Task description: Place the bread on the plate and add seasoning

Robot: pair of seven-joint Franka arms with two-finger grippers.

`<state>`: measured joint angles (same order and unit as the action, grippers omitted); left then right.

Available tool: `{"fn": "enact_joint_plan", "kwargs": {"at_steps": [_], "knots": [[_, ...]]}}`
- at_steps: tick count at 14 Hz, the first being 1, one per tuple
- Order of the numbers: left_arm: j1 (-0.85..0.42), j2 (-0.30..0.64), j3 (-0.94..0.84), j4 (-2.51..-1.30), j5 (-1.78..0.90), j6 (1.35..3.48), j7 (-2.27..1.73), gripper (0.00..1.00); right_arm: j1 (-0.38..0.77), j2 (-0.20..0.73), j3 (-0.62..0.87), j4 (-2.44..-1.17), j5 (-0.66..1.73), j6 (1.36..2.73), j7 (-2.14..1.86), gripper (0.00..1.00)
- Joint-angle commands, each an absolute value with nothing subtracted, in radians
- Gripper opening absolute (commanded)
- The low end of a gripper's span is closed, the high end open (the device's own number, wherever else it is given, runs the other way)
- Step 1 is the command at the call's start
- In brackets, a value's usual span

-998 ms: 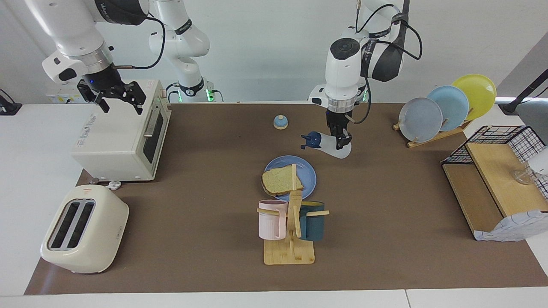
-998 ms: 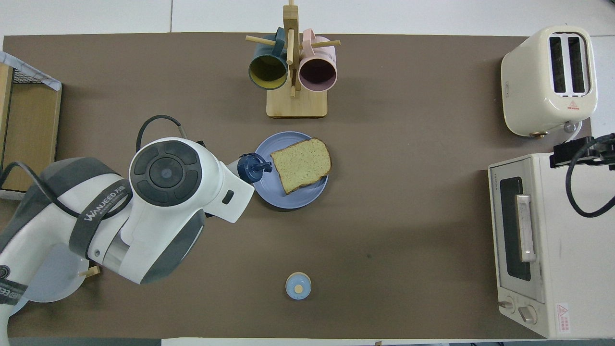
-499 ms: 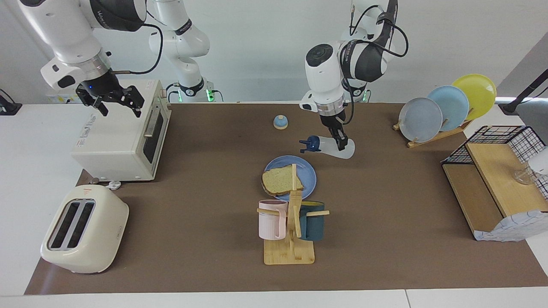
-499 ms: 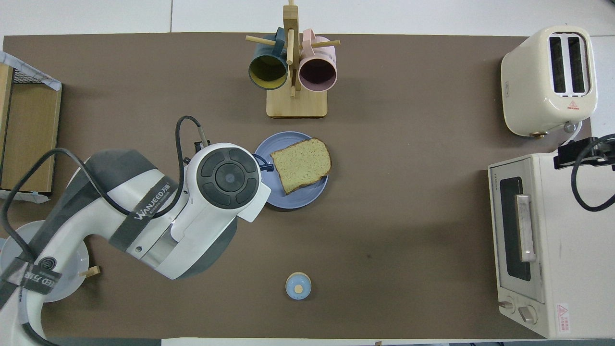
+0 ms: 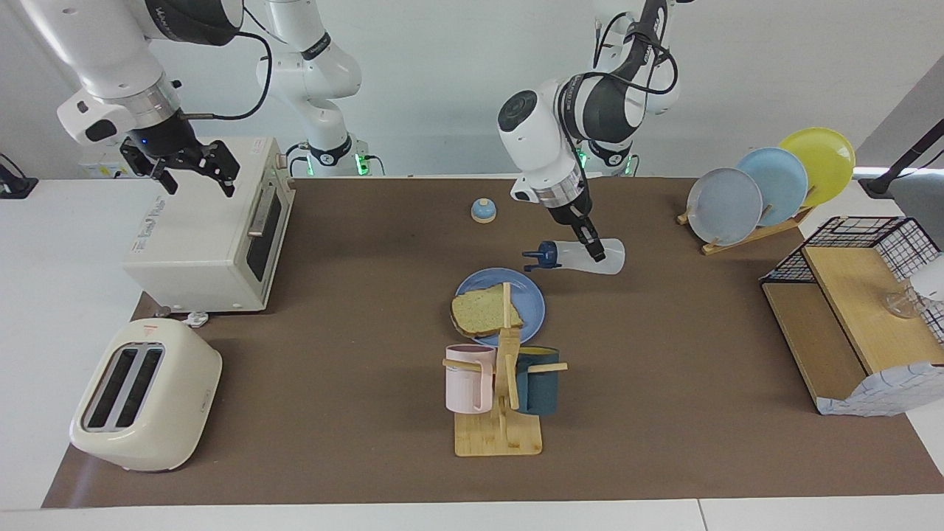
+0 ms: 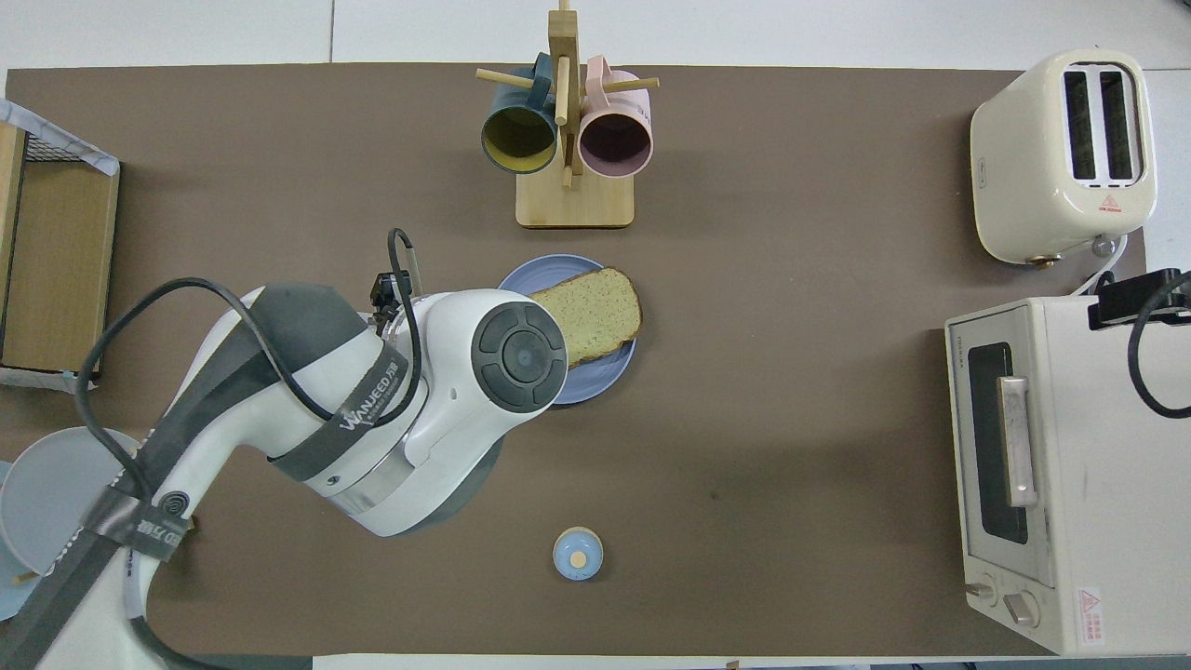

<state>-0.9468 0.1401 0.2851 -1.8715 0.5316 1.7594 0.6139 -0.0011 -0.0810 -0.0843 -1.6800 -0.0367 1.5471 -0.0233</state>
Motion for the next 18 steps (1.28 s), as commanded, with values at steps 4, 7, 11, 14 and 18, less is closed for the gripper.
{"fn": "enact_joint_plan", "kwargs": {"at_steps": [4, 7, 11, 14, 18], "knots": [[-0.976, 0.377, 0.301, -1.674, 0.612, 1.632, 0.574, 0.0, -0.002, -0.081, -0.061, -1.697, -0.038, 1.539, -0.038, 1.0], [-0.976, 0.409, 0.302, -1.674, 0.667, 1.631, 0.534, 0.0, 0.0, -0.083, -0.061, -1.697, -0.038, 1.536, -0.04, 1.0], [-0.976, 0.433, 0.31, -1.671, 0.738, 1.583, 0.532, 0.0, -0.003, -0.083, -0.061, -1.697, -0.038, 1.537, -0.04, 1.0], [-0.966, 0.436, 0.313, -1.646, 0.797, 1.506, 0.529, 0.0, -0.003, -0.083, -0.061, -1.697, -0.038, 1.537, -0.04, 1.0], [-0.954, 0.436, 0.316, -1.643, 0.882, 1.491, 0.531, 0.0, -0.003, -0.083, -0.061, -1.697, -0.038, 1.537, -0.04, 1.0]]}}
